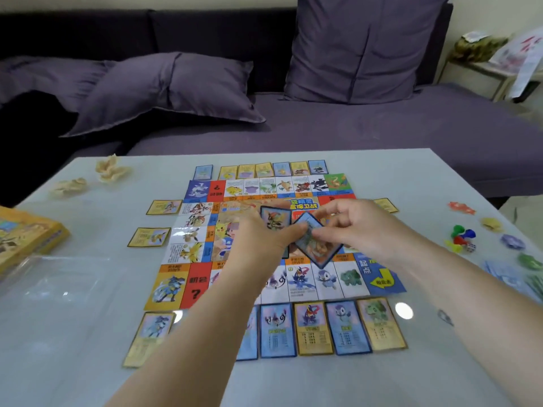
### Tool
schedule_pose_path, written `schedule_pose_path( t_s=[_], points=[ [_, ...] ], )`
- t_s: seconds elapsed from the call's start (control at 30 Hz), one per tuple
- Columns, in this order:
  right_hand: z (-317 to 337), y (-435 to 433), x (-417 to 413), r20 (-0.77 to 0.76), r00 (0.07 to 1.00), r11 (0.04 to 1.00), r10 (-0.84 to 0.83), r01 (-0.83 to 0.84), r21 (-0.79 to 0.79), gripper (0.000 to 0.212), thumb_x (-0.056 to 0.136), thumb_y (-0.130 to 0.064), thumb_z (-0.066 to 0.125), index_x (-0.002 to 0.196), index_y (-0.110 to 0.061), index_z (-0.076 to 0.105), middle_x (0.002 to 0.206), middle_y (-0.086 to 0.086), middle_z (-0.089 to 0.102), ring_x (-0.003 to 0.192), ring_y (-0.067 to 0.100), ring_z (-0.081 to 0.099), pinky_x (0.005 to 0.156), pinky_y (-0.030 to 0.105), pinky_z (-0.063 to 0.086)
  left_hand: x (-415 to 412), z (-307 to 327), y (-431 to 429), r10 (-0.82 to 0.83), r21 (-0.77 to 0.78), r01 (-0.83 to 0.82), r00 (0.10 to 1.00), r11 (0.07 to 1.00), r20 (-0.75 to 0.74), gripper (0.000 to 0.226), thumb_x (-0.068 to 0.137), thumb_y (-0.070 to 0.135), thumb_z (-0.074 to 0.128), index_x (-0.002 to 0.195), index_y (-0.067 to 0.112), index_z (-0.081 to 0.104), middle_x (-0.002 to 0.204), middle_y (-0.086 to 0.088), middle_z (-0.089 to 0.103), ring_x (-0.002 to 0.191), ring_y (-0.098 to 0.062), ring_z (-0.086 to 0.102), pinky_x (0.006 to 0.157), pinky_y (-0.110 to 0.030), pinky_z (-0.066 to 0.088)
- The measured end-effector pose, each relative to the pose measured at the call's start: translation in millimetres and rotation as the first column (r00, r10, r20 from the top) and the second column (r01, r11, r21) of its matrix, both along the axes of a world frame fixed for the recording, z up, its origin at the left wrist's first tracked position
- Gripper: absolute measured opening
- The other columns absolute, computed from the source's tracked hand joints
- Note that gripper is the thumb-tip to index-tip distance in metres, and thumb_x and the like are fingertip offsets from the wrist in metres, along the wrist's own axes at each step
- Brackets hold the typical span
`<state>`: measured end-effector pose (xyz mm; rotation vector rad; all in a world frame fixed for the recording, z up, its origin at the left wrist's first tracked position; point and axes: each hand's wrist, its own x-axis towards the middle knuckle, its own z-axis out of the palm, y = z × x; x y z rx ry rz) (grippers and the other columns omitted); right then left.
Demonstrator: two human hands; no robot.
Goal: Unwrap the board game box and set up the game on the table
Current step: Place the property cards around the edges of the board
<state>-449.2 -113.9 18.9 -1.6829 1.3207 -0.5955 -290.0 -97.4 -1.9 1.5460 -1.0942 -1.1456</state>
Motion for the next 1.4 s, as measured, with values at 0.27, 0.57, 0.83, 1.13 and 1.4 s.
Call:
schedule_pose_path(
  t_s=[0.27, 0.57, 0.83, 1.13, 1.4],
  points=[
    [-2, -137, -34, 0.154, 0.901, 0.899, -0.406, 0.424, -0.113, 0.018, 0.081, -0.009, 0.071, 0.082, -0.021, 0.058, 0.089, 0.005, 0.065, 0.063, 0.014, 0.057, 0.052, 0.025, 0.039, -3, 19, -107, 0.104, 0.01, -0.11, 0.904, 0.994, -0.415, 0.003, 0.092, 0.009, 0.057, 0.093, 0.012, 0.058, 0.076, -0.005, 0.063, 0.059, -0.011, 0.058, 0.058, -0.023, 0.052],
    [-59, -254, -53, -0.097, 0.852, 0.837, -0.515, 0.475, -0.272, 0.027, 0.082, -0.001, 0.069, 0.065, -0.018, 0.056, 0.071, 0.001, 0.057, 0.056, 0.014, 0.058, 0.062, 0.027, 0.055, -10, -4, -201, 0.014, 0.019, -0.009, 0.96, 1.0, -0.279, 0.009, 0.095, 0.01, 0.051, 0.093, 0.015, 0.058, 0.082, -0.004, 0.065, 0.062, -0.012, 0.054, 0.057, -0.023, 0.05],
    [-70, -276, -52, -0.373, 0.845, 0.904, -0.382, 0.259, -0.339, 0.019, 0.081, -0.012, 0.073, 0.1, -0.009, 0.07, 0.09, 0.0, 0.056, 0.086, 0.014, 0.05, 0.065, 0.023, 0.037, -25, -26, -248, -0.318, 0.143, 0.566, 0.223, 0.812, 0.921, 0.062, 0.091, -0.004, 0.032, 0.141, 0.034, 0.036, 0.143, 0.001, 0.04, 0.119, -0.026, 0.043, 0.088, -0.036, 0.045],
    [-70, -276, -52, -0.438, 0.853, 0.94, -0.283, 0.157, -0.303, 0.028, 0.086, -0.02, 0.069, 0.113, -0.013, 0.067, 0.094, -0.008, 0.058, 0.107, 0.019, 0.054, 0.077, 0.02, 0.032, -43, -45, -259, -0.317, 0.292, 0.632, -0.076, 0.718, 0.945, 0.069, 0.089, -0.004, 0.038, 0.146, 0.033, 0.028, 0.153, 0.006, 0.027, 0.138, -0.019, 0.026, 0.109, -0.042, 0.029],
    [-69, -274, -50, -0.446, 0.859, 0.951, -0.249, 0.13, -0.282, 0.047, 0.087, -0.026, 0.068, 0.131, -0.016, 0.056, 0.141, 0.005, 0.049, 0.128, 0.022, 0.045, 0.096, 0.025, 0.034, -46, -40, -255, -0.326, 0.288, 0.593, -0.044, 0.752, 0.944, 0.07, 0.088, -0.005, 0.038, 0.144, 0.036, 0.03, 0.148, 0.002, 0.037, 0.128, -0.022, 0.041, 0.094, -0.034, 0.041]
  ],
)
